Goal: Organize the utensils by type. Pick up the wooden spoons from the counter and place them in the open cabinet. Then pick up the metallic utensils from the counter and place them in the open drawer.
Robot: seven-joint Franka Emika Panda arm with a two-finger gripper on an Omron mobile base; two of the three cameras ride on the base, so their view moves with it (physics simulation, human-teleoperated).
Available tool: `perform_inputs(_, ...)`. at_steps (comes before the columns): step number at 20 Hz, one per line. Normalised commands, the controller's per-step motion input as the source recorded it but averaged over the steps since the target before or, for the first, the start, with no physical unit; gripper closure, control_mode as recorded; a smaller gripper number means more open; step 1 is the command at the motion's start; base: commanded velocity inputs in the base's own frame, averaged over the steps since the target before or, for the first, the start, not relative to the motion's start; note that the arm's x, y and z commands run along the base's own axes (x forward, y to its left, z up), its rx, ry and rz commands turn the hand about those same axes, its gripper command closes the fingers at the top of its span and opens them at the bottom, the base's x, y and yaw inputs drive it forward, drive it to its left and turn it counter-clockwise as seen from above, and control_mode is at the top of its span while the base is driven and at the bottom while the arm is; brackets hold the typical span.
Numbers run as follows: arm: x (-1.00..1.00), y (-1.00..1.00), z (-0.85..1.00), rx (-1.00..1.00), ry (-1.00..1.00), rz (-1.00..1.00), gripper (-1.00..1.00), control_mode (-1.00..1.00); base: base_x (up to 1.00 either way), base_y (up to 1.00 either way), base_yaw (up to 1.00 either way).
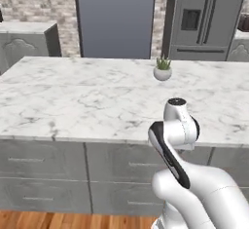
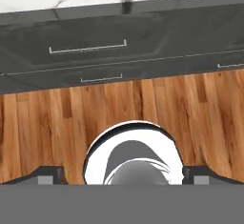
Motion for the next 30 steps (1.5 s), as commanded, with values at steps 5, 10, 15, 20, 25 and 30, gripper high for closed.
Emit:
perform_inputs(5,0.00,0.00,0.00,0.00,0.00,0.00,-1.00,1.00,0.56,1.00,0.02)
perform_inputs(10,0.00,0.00,0.00,0.00,0.00,0.00,-1.00,1.00,0.65,1.00,-0.06)
perform_inputs(15,0.00,0.00,0.00,0.00,0.00,0.00,-1.00,1.00,0.41,0.92,0.00)
perform_inputs(20,0.00,0.00,0.00,0.00,0.00,0.00,-1.00,1.00,0.22,0.97,-0.01)
perform_inputs(25,0.00,0.00,0.00,0.00,0.00,0.00,-1.00,1.00,0.17,0.99,-0.07)
perform_inputs(30,0.00,0.00,0.00,0.00,0.00,0.00,-1.00,1.00,0.17,1.00,-0.08)
